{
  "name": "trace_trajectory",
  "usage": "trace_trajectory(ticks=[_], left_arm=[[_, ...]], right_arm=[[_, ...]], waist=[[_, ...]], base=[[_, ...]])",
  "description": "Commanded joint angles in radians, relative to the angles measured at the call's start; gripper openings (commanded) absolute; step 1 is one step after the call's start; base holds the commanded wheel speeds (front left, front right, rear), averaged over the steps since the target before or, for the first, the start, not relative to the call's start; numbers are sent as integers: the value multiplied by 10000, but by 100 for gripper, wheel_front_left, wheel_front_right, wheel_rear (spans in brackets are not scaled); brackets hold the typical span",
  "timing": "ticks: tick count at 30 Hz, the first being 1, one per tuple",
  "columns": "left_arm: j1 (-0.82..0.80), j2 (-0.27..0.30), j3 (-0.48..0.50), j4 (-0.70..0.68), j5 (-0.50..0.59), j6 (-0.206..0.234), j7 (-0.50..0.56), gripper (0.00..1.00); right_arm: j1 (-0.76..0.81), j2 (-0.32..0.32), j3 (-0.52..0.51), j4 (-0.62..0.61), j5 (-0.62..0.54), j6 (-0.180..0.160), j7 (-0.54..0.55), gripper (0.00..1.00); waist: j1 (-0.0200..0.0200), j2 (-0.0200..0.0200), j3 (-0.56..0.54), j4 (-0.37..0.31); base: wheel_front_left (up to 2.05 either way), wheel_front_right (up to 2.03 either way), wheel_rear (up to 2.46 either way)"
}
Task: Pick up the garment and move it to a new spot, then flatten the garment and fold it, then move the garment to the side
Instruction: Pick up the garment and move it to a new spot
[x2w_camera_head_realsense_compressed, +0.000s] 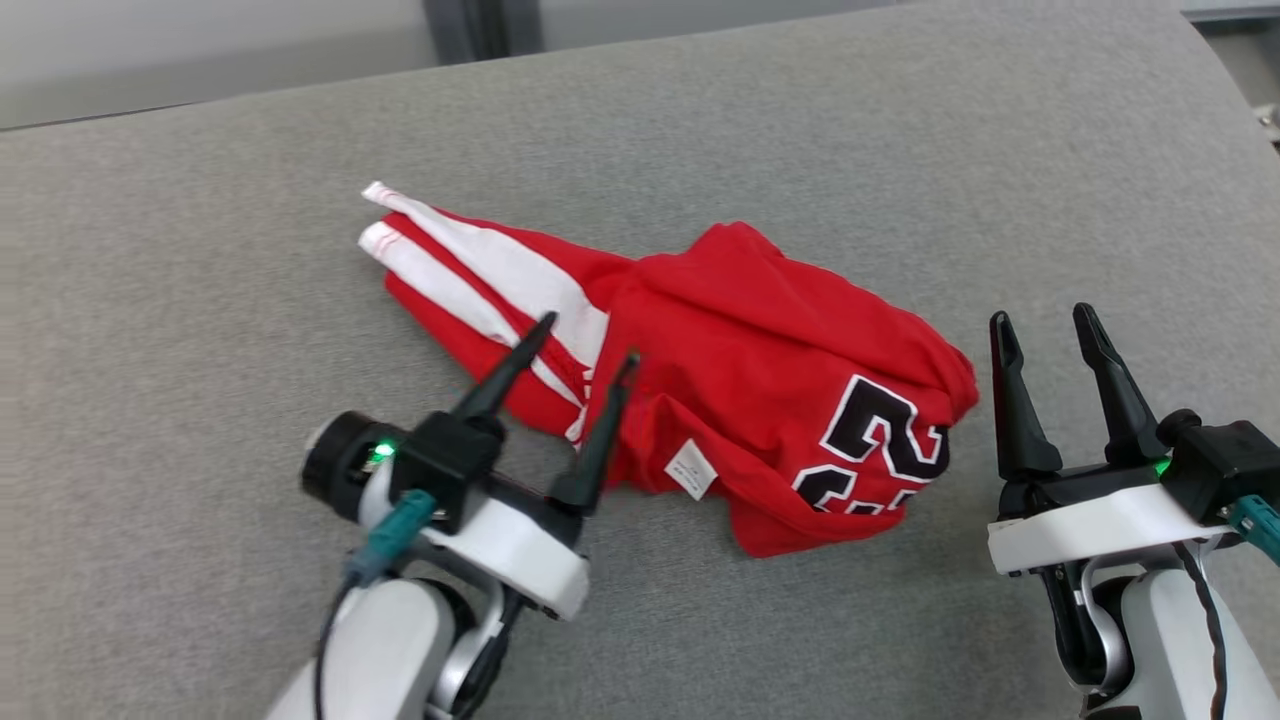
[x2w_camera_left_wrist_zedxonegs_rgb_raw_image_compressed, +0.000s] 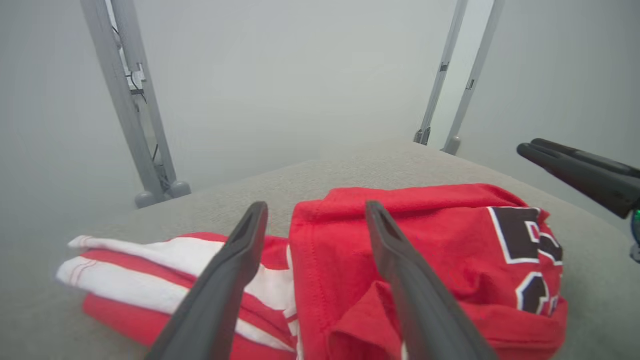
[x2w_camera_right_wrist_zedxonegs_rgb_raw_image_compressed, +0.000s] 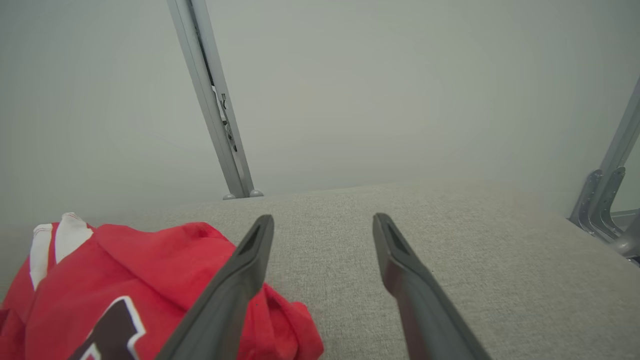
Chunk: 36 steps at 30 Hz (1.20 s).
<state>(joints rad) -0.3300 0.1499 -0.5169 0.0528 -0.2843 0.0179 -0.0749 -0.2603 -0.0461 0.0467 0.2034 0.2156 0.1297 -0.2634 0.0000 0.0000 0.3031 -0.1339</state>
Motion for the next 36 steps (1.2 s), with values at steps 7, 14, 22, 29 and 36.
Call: trace_trajectory(ticks=[7,14,22,29,36], left_arm=[[595,533,1583,-608,-440,1084,-563,100],[949,1064,2916,-598,-838,1635,-1096,100],[1609,1379,3400,-403,-1133,1585,-1403,100],[2114,1410,3138,-87,-1138,1583,-1119,100],[2206,1432,3039,-18,-1082,1730,-946,100]], right_arm=[[-58,-72,-95,-44,-255,19,-22,100],[74,-65,-136,-100,-422,19,141,100],[485,-67,-171,-132,-465,19,343,100],[1055,-67,-215,-327,-489,19,488,100],[1252,-68,-159,-476,-393,19,563,100]], waist=[[0,0,-408,767],[0,0,-722,1020],[0,0,-1214,1114],[0,0,-1580,1048],[0,0,-1726,969]], base=[[0,0,0],[0,0,0],[0,0,0],[0,0,0],[0,0,0]])
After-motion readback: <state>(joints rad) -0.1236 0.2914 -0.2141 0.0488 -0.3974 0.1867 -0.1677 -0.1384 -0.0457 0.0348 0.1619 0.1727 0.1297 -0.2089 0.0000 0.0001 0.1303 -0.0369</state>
